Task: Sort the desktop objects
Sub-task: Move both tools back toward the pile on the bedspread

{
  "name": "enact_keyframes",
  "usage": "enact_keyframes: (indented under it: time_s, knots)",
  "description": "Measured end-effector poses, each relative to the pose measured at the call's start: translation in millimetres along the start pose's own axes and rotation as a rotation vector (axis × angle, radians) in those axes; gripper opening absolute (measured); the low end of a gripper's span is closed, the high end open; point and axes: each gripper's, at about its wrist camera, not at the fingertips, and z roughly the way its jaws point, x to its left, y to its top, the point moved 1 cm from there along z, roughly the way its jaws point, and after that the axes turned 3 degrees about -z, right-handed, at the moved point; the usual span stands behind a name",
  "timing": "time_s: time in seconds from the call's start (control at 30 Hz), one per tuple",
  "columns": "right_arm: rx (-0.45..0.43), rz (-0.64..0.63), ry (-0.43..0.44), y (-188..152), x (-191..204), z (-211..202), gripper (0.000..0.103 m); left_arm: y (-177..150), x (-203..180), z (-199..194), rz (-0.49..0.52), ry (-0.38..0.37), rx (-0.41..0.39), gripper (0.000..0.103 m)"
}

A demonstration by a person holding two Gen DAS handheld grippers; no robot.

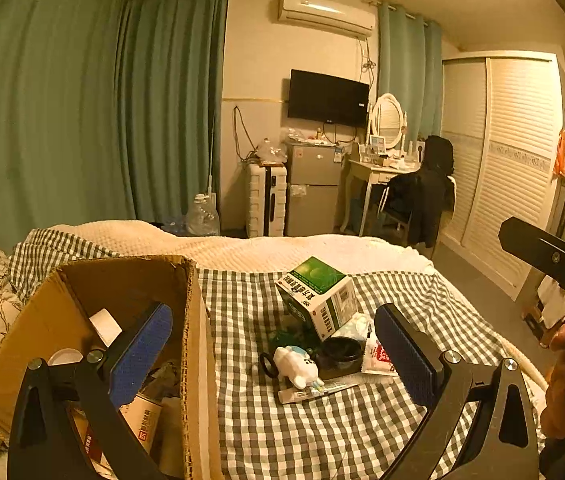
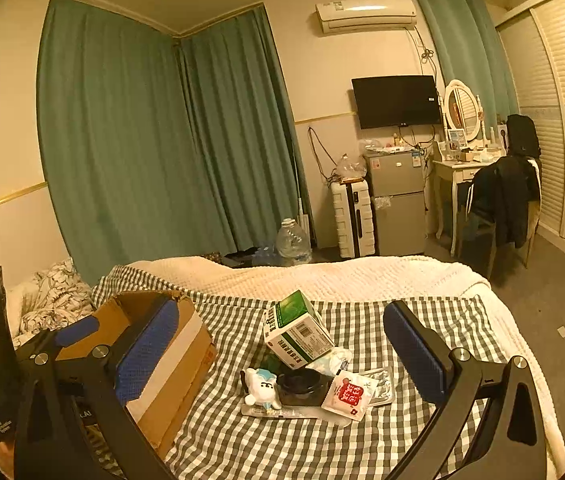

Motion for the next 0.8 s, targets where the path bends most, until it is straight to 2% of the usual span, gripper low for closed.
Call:
enact_keyframes:
  time_s: [0.2, 0.43, 0.6, 0.8]
  knots:
    - [0.02, 0.025, -0.025, -7, -11, 11, 0.103, -8, -6, 14, 0.023, -0.004, 0.03, 0.103]
    - [0.054, 0.055, -0.011, -19, -24, 28, 0.103, -21, -10, 35, 0.051, -0.004, 0.074, 0.103]
    - [0.086, 0.045, -0.031, -31, -30, 43, 0.103, -35, -12, 57, 0.059, -0.015, 0.137, 0.103]
    - [0.128, 0.075, -0.054, -44, -44, 58, 0.103, -52, -29, 73, 0.124, -0.025, 0.162, 0.103]
